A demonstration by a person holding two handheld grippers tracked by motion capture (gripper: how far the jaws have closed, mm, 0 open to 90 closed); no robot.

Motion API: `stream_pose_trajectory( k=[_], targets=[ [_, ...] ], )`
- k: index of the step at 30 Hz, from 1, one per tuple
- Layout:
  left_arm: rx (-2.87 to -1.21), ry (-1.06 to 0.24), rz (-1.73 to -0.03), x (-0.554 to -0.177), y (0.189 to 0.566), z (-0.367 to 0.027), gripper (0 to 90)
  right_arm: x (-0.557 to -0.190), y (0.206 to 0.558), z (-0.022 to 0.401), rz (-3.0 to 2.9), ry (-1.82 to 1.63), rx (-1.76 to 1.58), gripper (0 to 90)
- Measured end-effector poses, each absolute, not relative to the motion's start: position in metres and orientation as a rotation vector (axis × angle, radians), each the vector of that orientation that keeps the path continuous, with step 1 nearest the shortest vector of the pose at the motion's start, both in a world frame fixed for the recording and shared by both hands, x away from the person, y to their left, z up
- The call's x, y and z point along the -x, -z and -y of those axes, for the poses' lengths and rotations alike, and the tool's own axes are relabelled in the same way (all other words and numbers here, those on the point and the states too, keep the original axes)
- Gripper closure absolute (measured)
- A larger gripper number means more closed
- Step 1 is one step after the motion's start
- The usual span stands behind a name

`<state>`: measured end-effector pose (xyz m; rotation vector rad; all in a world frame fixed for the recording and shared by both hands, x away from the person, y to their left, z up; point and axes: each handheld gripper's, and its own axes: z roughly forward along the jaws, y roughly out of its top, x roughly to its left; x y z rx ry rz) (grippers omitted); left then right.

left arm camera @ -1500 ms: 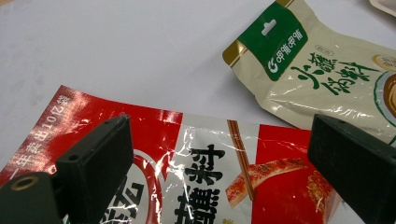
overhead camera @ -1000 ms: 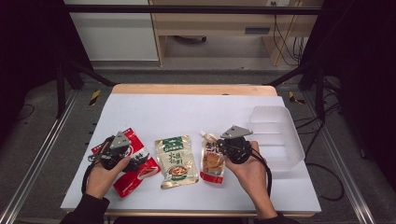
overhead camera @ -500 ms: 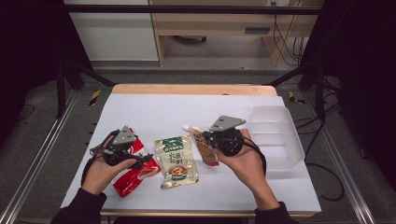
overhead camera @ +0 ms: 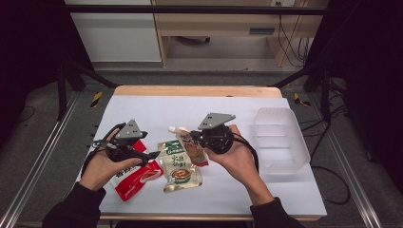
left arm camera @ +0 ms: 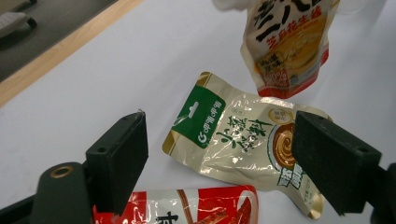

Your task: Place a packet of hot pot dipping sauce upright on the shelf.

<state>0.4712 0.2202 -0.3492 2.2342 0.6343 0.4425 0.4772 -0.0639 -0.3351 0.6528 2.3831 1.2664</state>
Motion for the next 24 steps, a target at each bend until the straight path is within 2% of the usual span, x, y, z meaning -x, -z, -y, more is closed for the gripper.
stream_pose_trajectory(
  k=[8, 19, 24],
  targets=[
    [-2.225, -0.448, -0.604, -0.472, 0.339, -0.219, 23.9, -0.478, 0.333, 0.047, -2.411, -1.289, -0.607, 90.0],
    [-2.239, -0.458, -0.582, -0.473, 0.334, -0.22, 36.1, -0.476, 0.336, 0.034, -2.436, -1.305, -0.573, 90.0],
    [-2.257, -0.455, -0.56, -0.475, 0.332, -0.218, 38.5, -0.477, 0.336, 0.032, -2.441, -1.319, -0.573, 90.0]
  ],
)
